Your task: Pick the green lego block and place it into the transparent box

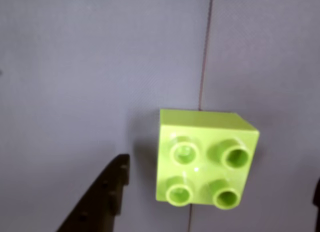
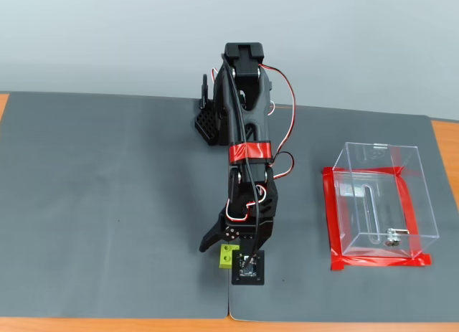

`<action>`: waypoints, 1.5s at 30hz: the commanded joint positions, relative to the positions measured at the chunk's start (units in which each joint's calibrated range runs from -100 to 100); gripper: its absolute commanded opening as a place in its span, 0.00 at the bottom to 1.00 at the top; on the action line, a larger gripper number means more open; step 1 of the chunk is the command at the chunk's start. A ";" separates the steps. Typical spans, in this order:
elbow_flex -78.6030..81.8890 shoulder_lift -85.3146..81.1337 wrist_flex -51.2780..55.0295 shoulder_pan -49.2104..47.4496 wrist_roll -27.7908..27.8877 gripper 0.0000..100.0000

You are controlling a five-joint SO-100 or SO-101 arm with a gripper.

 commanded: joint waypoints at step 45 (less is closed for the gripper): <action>-0.17 -27.95 3.08 5.25 0.30 0.06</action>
